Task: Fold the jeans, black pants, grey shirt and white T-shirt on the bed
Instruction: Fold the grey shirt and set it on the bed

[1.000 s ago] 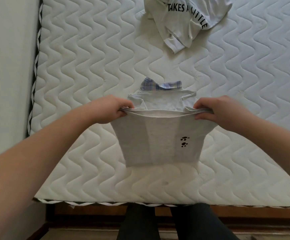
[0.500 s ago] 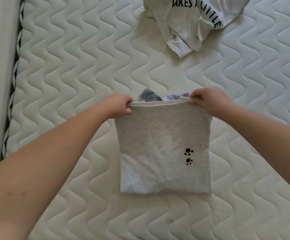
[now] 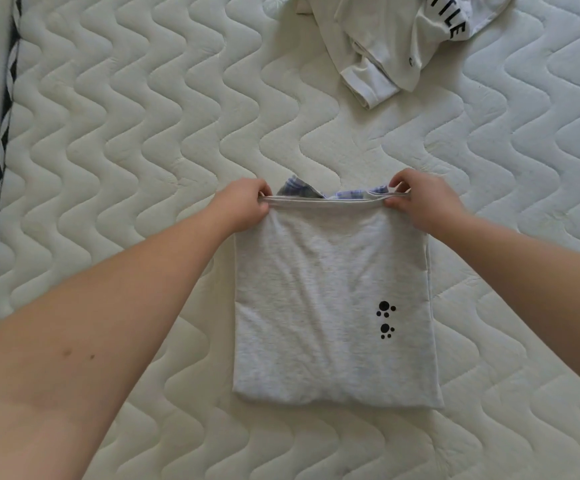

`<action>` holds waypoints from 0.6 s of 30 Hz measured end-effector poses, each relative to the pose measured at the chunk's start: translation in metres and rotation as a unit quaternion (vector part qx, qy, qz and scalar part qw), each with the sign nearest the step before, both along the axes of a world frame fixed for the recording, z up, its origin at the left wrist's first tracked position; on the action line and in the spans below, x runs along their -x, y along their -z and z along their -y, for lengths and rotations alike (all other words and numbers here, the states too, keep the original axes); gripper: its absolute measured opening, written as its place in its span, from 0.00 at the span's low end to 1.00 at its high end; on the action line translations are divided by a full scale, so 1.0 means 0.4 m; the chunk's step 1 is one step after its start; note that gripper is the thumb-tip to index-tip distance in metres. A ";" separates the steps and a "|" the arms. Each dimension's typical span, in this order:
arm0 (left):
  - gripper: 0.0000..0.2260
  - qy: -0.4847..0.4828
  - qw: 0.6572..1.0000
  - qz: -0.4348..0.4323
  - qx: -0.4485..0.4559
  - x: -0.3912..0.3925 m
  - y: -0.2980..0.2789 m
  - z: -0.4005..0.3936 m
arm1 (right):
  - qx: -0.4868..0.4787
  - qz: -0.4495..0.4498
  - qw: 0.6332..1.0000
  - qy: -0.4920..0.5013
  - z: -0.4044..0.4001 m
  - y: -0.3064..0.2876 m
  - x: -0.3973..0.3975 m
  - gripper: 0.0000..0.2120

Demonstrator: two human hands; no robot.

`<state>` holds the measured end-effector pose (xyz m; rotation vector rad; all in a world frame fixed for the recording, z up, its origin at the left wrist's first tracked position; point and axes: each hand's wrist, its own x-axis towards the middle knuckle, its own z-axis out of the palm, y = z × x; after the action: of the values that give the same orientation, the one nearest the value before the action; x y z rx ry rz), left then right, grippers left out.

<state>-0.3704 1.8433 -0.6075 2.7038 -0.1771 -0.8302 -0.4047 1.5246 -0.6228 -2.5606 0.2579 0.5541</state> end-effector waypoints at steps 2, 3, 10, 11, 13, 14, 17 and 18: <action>0.13 -0.005 1.000 -0.025 0.016 -0.006 0.014 0.006 | 0.004 -0.008 1.000 -0.028 0.003 0.013 -0.010 0.12; 0.16 -0.003 0.999 -0.044 0.023 -0.010 0.017 0.010 | 0.006 -0.010 0.999 -0.051 0.003 0.018 -0.014 0.13; 0.21 0.067 0.993 -0.082 -0.058 -0.034 0.022 0.050 | 0.055 -0.118 0.986 -0.108 -0.020 0.010 -0.037 0.22; 0.17 0.081 0.990 -0.078 -0.082 -0.031 0.023 0.059 | 0.075 -0.135 0.981 -0.119 -0.027 0.005 -0.040 0.20; 0.12 0.106 0.986 -0.067 -0.111 -0.018 0.022 0.071 | 0.079 -0.146 0.979 -0.120 -0.038 -0.007 -0.040 0.19; 0.11 0.116 0.986 -0.058 -0.106 -0.012 0.023 0.072 | 0.066 -0.141 0.981 -0.113 -0.038 -0.013 -0.036 0.18; 0.10 0.128 0.990 -0.027 -0.053 -0.001 0.004 0.057 | 0.060 -0.092 0.987 -0.119 -0.030 -0.053 -0.016 0.14; 0.10 0.129 0.991 -0.020 -0.038 0.002 -0.014 0.049 | 0.062 -0.076 0.987 -0.126 -0.026 -0.072 -0.007 0.12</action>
<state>-0.3713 1.8236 -0.6018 2.7706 -0.5035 -0.9805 -0.4019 1.5351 -0.5939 -2.6938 0.0189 0.8550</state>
